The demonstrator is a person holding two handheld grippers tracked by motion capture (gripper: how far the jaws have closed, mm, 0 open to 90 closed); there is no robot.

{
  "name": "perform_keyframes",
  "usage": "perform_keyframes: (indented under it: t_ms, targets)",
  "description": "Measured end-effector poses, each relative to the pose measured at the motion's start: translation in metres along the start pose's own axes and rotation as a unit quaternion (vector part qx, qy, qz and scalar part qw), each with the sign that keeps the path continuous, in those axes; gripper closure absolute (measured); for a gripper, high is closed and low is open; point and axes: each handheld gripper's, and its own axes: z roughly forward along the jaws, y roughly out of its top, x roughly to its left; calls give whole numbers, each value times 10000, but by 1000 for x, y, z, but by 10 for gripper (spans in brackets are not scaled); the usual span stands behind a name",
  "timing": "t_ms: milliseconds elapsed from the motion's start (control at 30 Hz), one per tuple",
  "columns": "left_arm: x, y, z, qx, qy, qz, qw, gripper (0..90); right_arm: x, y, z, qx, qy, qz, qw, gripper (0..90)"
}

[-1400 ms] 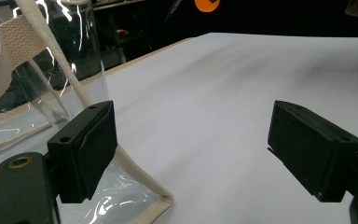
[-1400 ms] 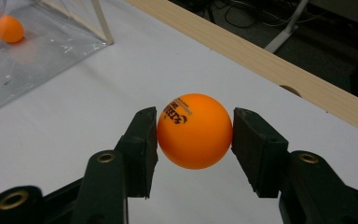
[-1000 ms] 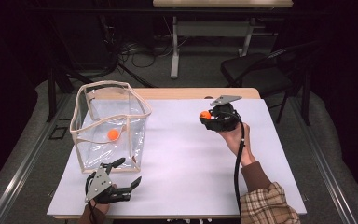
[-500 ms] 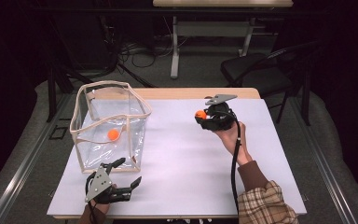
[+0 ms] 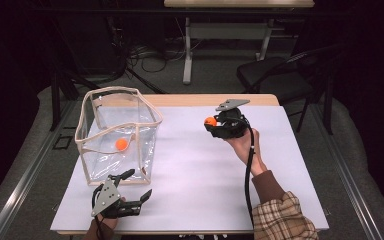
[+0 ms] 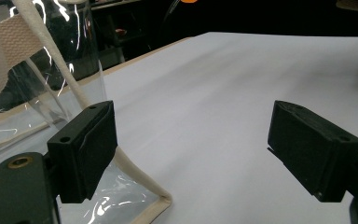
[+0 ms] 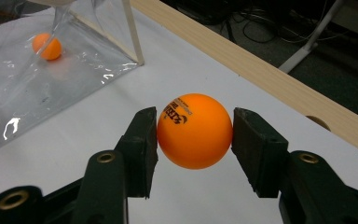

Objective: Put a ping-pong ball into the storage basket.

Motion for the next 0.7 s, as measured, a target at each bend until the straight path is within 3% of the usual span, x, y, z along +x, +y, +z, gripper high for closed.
perform_keyframes:
  t_ms: [700]
  targets:
    - [0, 0, 0, 18, -22, -11, 10000, 156, 10, 18, 12, -56, 275, -96, 9996, 510]
